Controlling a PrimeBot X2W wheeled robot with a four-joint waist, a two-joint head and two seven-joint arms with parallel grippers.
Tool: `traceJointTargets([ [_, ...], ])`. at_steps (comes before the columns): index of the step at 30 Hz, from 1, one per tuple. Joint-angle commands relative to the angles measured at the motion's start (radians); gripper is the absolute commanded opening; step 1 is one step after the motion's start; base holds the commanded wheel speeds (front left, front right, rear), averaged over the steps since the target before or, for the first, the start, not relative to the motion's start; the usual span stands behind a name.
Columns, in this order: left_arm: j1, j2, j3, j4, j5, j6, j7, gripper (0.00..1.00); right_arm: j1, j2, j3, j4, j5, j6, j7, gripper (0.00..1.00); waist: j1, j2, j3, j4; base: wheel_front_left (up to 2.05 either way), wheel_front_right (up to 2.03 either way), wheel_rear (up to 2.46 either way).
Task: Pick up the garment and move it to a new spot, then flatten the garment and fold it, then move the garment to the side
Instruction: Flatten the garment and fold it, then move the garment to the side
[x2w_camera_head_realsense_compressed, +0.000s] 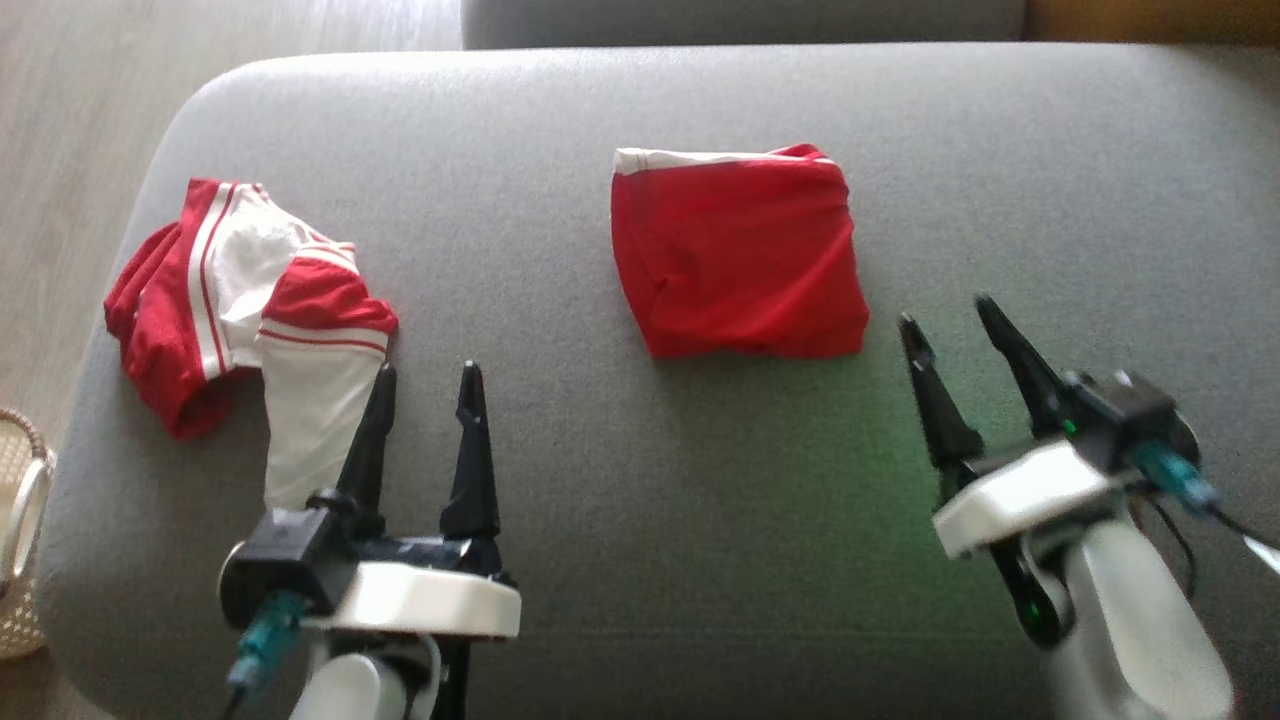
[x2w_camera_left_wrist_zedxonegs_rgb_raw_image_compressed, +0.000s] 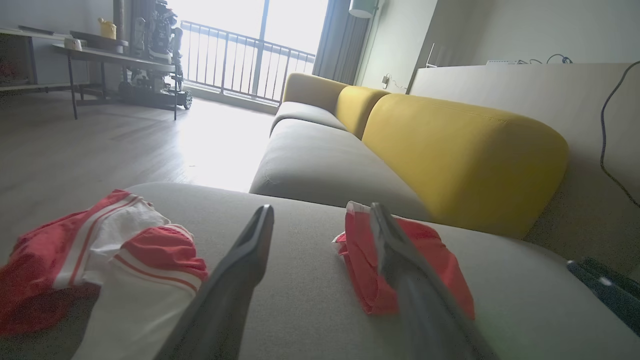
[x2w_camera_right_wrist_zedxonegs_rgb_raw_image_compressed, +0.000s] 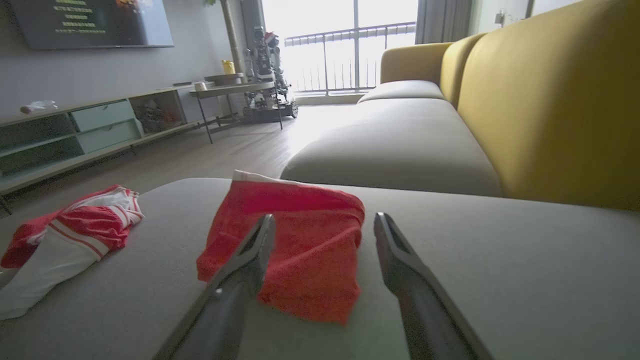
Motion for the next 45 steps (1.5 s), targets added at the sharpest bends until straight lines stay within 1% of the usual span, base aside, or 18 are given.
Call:
traceJointTargets([
  [1,-0.01,0.002,0.043,-0.038,0.035,0.006,-0.005,1.0,0.009,0.017,-0.001,-0.061,-0.006,0.0,-0.009,1.0,0.0001,-0.0001,-0.016,-0.008,0.0,0.0,0.0],
  [3,0.007,0.002,0.055,-0.039,0.081,0.002,-0.005,1.0,0.063,0.017,-0.022,-0.1,-0.013,0.0,-0.009,1.0,0.0001,-0.0001,-0.026,-0.013,0.0,0.0,0.0],
  [7,0.05,0.002,0.076,-0.063,0.123,0.013,-0.005,1.0,0.151,0.017,-0.029,-0.175,-0.028,0.0,-0.009,1.0,0.0001,-0.0001,-0.042,-0.025,0.0,0.0,0.0],
  [11,0.095,0.002,0.087,-0.061,0.142,0.022,-0.005,1.0,0.213,0.017,-0.042,-0.217,-0.025,0.0,-0.009,1.0,0.0001,-0.0001,-0.064,-0.032,0.0,0.0,0.0],
  [15,0.127,0.002,0.093,-0.051,0.153,0.022,-0.005,1.0,0.252,0.017,-0.043,-0.232,-0.019,0.0,-0.009,1.0,0.0001,-0.0001,-0.084,-0.036,0.0,0.0,0.0],
  [28,0.149,0.002,0.11,0.006,0.172,-0.002,-0.005,1.0,0.273,0.017,-0.047,-0.229,0.005,0.0,-0.009,1.0,0.0001,-0.0001,-0.103,-0.031,0.0,0.0,0.0],
  [35,0.142,0.002,0.104,0.016,0.171,-0.004,-0.005,1.0,0.266,0.017,-0.046,-0.214,0.018,0.0,-0.009,1.0,0.0001,-0.0001,-0.101,-0.026,0.0,0.0,0.0],
  [42,0.136,0.002,0.091,0.025,0.171,-0.002,-0.005,1.0,0.258,0.017,-0.049,-0.193,0.024,0.0,-0.009,1.0,0.0001,-0.0001,-0.101,-0.007,0.0,0.0,0.0],
  [45,0.132,0.002,0.085,0.024,0.172,0.0,-0.005,1.0,0.245,0.017,-0.05,-0.167,0.102,0.0,-0.009,1.0,0.0001,-0.0001,-0.097,0.002,0.0,0.0,0.0],
])
